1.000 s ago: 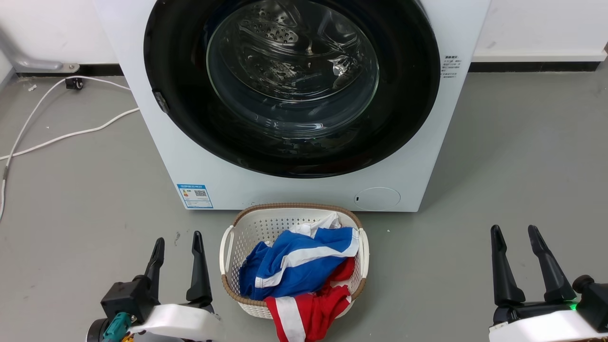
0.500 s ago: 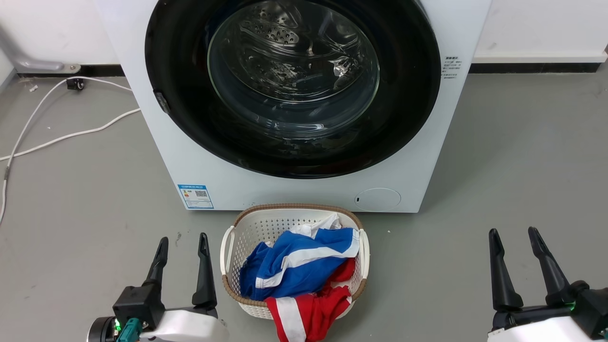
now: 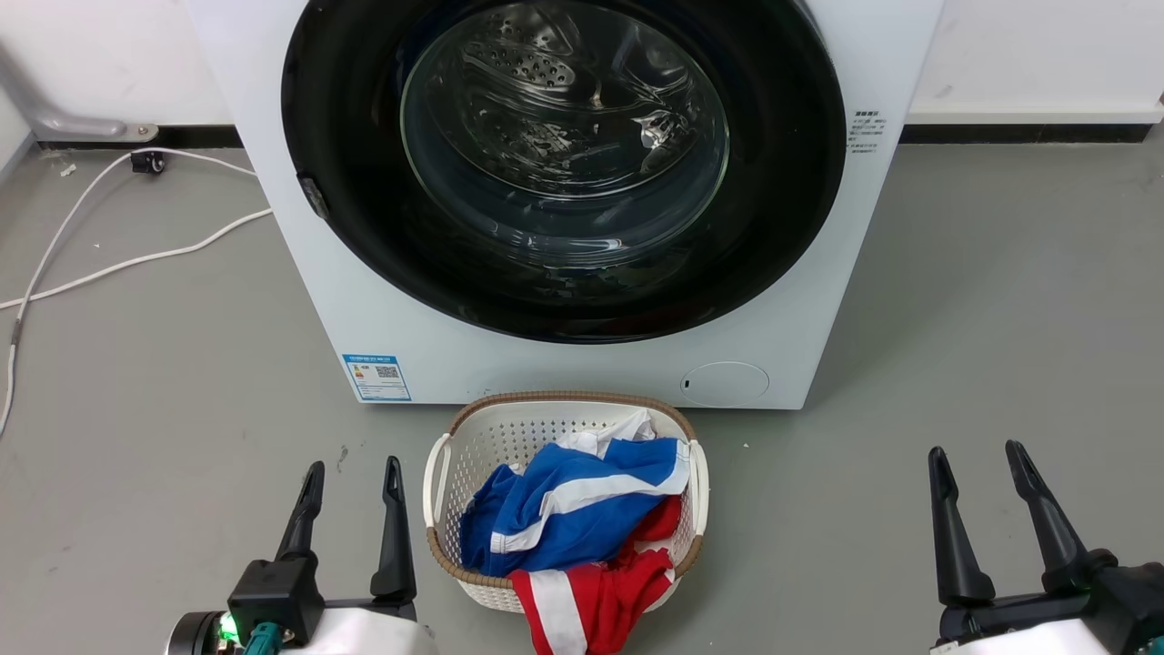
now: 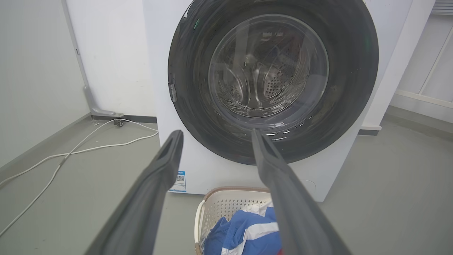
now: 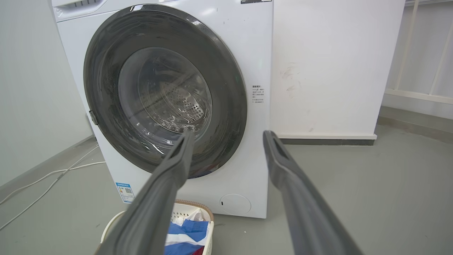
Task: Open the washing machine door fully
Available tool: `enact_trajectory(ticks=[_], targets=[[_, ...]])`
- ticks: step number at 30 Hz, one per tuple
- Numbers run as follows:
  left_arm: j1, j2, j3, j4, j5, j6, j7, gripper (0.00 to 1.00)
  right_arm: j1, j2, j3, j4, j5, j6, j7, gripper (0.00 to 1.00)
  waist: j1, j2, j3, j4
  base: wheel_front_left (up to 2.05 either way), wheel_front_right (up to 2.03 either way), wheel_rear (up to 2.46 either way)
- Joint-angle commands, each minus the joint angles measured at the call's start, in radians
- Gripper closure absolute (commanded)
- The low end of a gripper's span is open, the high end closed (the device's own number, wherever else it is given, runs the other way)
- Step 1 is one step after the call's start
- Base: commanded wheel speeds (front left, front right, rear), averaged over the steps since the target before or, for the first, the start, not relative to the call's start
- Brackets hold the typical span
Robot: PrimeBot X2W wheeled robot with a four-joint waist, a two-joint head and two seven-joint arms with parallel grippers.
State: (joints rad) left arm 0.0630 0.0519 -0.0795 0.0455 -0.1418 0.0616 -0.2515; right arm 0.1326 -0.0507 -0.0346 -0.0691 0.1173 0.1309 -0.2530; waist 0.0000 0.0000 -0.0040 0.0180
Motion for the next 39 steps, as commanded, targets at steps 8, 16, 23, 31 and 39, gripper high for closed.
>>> enact_trajectory(ticks=[8,16,23,31,39], targets=[[0.011,-0.001,0.000,0.014,0.008,0.006,-0.015,0.00,0.015,0.001,-0.004,0.005,-0.010,0.000,-0.012,0.00,0.0000,0.0000,0.001,0.001,0.00,0.00,0.00],[0.011,-0.002,0.001,0.027,-0.001,0.010,-0.015,0.00,0.020,0.001,-0.006,0.022,-0.001,0.000,-0.012,0.00,0.0000,0.0000,0.002,-0.001,0.00,0.00,0.00],[0.006,-0.001,-0.001,0.036,-0.002,0.015,-0.015,0.00,0.017,0.001,-0.006,0.026,-0.011,0.000,-0.012,0.00,0.0000,0.0000,0.004,0.001,0.00,0.00,0.00],[0.011,-0.002,0.001,0.039,-0.001,0.017,-0.015,0.00,0.015,0.001,0.012,0.025,-0.018,0.000,-0.012,1.00,0.0000,0.0000,0.004,0.000,0.00,0.00,0.00],[0.011,-0.002,0.000,0.044,0.003,0.014,-0.014,0.00,-0.002,0.001,0.029,0.020,0.293,0.000,-0.012,1.00,0.0000,0.0000,0.000,-0.001,0.00,0.00,0.00]])
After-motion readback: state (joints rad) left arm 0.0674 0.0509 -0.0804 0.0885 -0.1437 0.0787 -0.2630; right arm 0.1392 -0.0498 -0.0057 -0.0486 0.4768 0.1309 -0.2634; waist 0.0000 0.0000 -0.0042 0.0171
